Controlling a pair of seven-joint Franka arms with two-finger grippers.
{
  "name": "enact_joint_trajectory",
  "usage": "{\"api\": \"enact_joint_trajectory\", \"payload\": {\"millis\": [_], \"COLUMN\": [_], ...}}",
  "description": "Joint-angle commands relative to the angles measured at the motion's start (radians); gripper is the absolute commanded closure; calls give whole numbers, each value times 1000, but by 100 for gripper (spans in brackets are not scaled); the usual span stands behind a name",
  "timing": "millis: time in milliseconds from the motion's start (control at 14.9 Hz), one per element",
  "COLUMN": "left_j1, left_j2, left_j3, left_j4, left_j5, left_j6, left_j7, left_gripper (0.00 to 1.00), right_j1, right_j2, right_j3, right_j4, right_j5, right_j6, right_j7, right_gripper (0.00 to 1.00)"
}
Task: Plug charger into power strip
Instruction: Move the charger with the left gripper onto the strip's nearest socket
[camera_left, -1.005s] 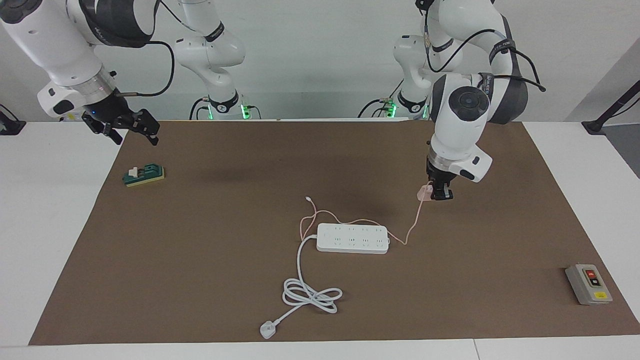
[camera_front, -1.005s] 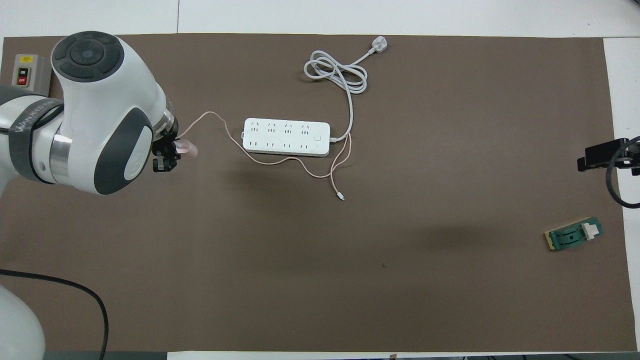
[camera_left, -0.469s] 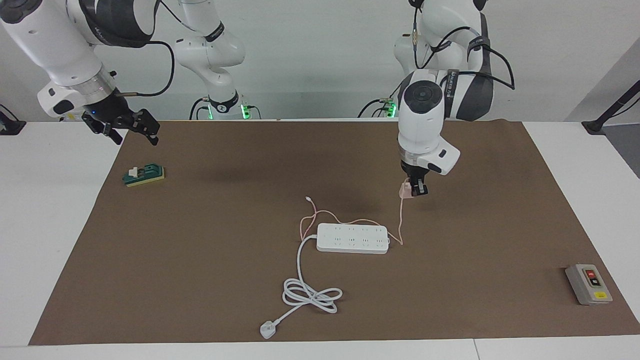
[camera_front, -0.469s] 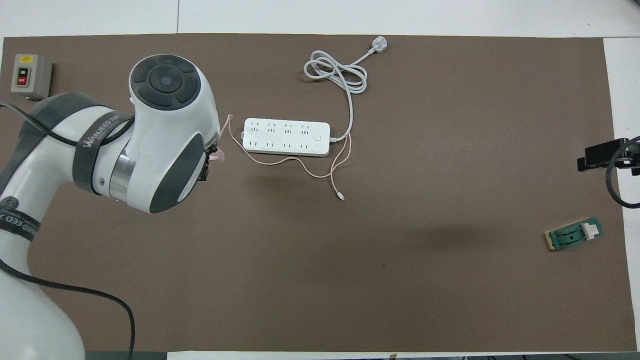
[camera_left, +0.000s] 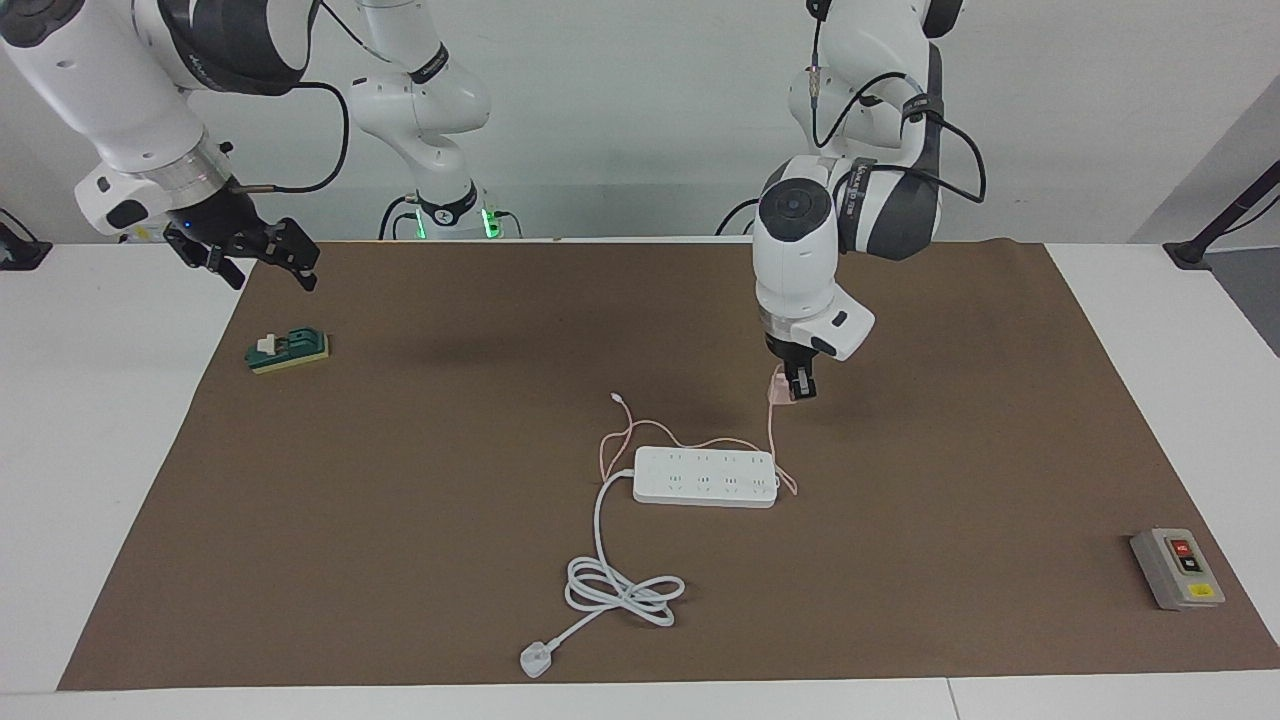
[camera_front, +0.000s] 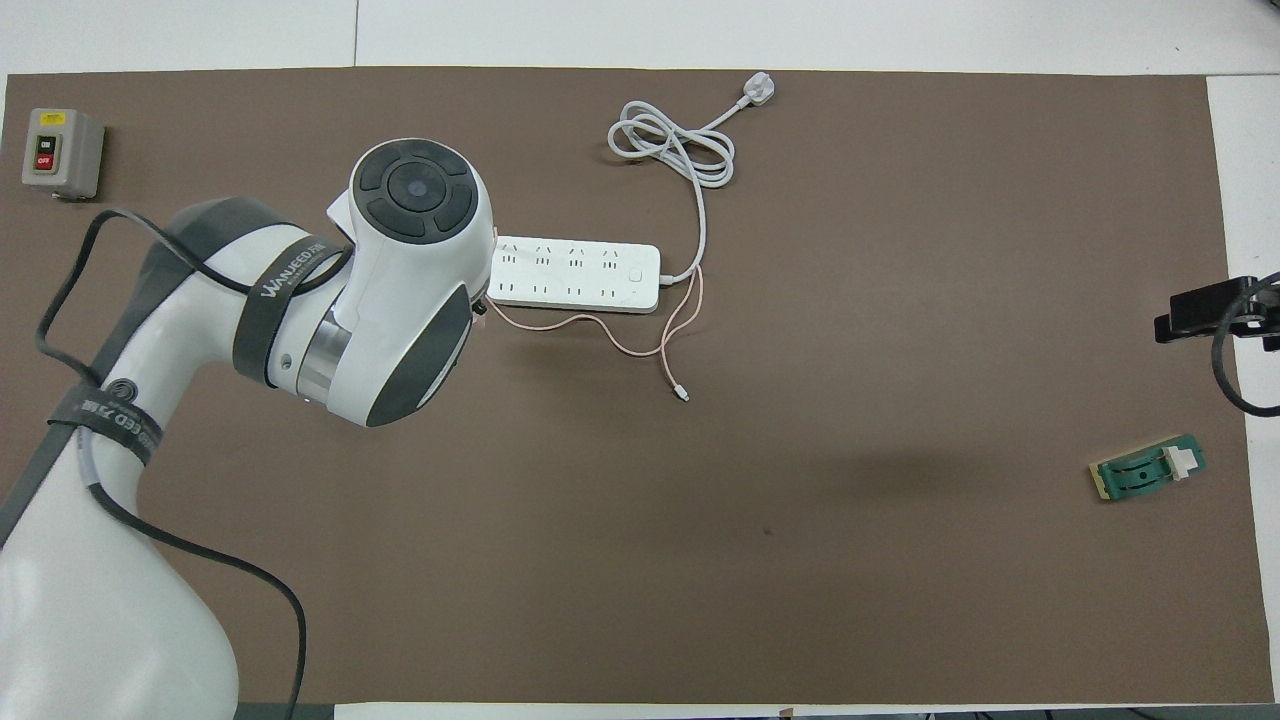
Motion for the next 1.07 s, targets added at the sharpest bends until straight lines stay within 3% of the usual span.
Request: {"api": "enact_joint_trajectory", "payload": {"millis": [0, 402, 737, 1005], "left_j1": [-21, -7, -4, 7], "left_j2": [38, 69, 79, 145], "left_j3": [11, 10, 11, 13], "left_j4": [8, 74, 72, 114], "left_j5": [-14, -22, -59, -70], "left_j6": [34, 57, 196, 193], "left_j7": [-15, 77, 142, 142], "left_gripper": [100, 100, 100, 100], "right_j1": [-14, -14, -14, -14], "right_j2": [-11, -11, -11, -11], "right_j3": [10, 10, 10, 10], "right_j4": [0, 0, 0, 0], "right_j5": [-13, -14, -13, -13], "right_j6": [-20, -20, -21, -20], "right_j7": [-17, -17, -17, -17], "right_gripper": [0, 0, 0, 0]}}
